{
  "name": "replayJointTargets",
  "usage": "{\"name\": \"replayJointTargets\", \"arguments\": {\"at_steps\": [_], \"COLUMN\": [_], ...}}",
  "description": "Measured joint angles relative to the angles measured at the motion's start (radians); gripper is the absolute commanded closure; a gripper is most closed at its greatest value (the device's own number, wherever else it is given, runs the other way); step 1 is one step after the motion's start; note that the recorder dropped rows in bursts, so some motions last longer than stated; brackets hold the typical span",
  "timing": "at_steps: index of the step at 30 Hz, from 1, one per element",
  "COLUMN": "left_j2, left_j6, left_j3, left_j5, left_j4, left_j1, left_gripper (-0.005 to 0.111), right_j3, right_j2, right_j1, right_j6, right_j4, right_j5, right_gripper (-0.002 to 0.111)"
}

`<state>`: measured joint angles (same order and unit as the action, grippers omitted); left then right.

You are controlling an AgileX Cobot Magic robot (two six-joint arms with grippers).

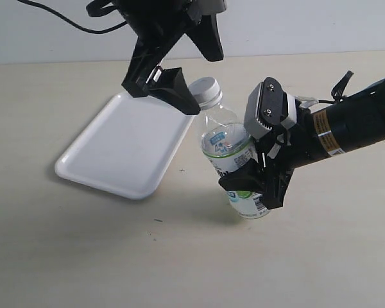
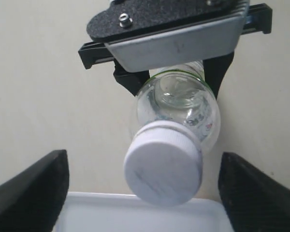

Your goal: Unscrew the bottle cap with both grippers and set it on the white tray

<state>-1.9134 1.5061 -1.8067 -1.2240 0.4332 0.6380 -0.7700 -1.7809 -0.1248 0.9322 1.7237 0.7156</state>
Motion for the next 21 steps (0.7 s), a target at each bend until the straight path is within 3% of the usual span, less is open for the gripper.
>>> {"name": "replayJointTargets", "arguments": {"at_steps": [6, 13, 21], "left_j2": [0.000, 0.000, 0.000], "left_j6": [0.000, 0.000, -0.003], "left_j3": [0.000, 0.001, 0.001], "left_j5": [-0.004, -0.007, -0.002], "left_j4": [0.006, 0.035, 0.039], "left_j1": [0.000, 0.000, 0.000], "left_gripper": [0.055, 0.043, 0.042], "right_j3": [0.000, 0.000, 0.000], "right_j2": [0.000, 0.000, 0.000], "right_j1": [0.000, 0.000, 0.000], "right_j6": [0.005, 0.009, 0.005], "right_j4": [-0.002, -0.003, -0.001], "right_j5": [0.000, -0.002, -0.002], "right_gripper": [0.108, 0.108, 0.108]}}
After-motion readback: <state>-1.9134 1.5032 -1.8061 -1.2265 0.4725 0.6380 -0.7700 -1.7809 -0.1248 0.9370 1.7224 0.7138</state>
